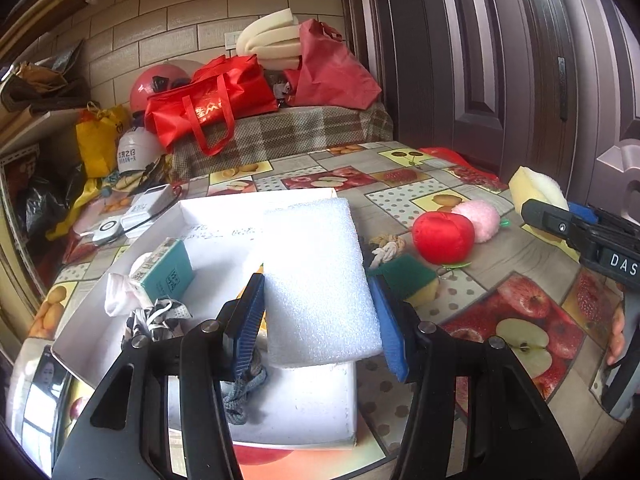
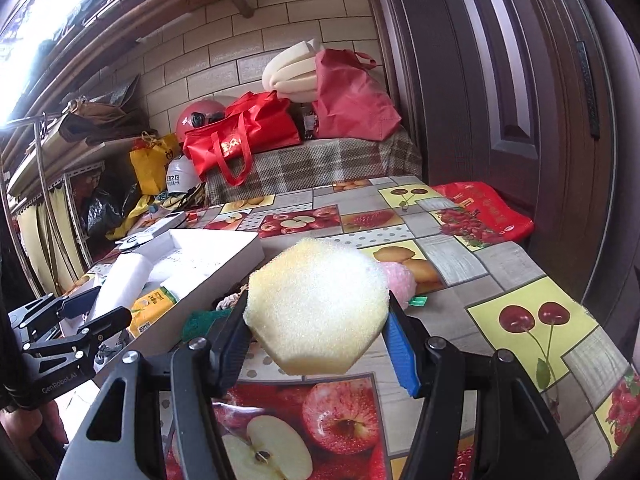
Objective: Organize soft objects
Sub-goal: 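Grasp the yellow hexagonal sponge with the right tool while the left tool grasps the white foam sheet, then carry the sponge and foam sheet into the white tray and open both tools, then withdraw both tools from the tray back toward the pile, then grasp the pink fluffy ball with the right tool while the left tool grasps the green scouring sponge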
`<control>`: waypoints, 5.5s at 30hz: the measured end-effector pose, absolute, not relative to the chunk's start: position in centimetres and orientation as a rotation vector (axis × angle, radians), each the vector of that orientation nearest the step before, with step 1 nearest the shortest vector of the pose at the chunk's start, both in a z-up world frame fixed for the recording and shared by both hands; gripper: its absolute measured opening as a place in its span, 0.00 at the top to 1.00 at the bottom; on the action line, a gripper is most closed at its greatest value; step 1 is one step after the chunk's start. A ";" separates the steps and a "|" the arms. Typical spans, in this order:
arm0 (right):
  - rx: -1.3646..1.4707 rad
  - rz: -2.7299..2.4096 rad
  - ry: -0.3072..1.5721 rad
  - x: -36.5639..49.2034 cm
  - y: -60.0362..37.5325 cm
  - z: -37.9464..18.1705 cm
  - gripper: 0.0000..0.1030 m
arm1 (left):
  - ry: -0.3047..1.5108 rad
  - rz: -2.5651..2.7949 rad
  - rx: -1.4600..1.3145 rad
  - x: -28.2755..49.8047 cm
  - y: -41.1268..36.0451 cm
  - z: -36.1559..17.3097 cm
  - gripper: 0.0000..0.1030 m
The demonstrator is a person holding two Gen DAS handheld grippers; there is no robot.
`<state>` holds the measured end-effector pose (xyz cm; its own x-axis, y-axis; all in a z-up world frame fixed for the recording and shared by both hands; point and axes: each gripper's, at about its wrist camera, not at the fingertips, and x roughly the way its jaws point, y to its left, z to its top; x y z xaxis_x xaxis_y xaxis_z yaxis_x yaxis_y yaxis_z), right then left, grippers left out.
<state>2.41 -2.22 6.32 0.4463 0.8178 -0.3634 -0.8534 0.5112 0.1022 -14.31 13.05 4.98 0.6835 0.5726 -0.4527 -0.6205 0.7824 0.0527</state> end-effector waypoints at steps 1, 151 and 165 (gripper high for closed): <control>-0.121 1.044 0.376 1.9 -1.8 6.4 0.40 | 0.466 0.675 -0.122 -14.5 13.4 5.0 0.49; -0.036 0.893 0.649 14.6 -1.6 4.7 0.00 | 0.721 0.497 -0.197 -2.3 12.4 2.5 0.45; -0.241 0.918 0.804 14.7 6.5 2.3 0.16 | 0.806 0.466 -0.183 -1.4 11.9 1.4 0.41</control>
<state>14.68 6.51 2.29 0.3464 0.6141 -0.7092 -0.7843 0.6044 0.1403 -1.36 11.93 1.43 0.5980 0.3311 -0.7299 -0.4677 0.8837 0.0176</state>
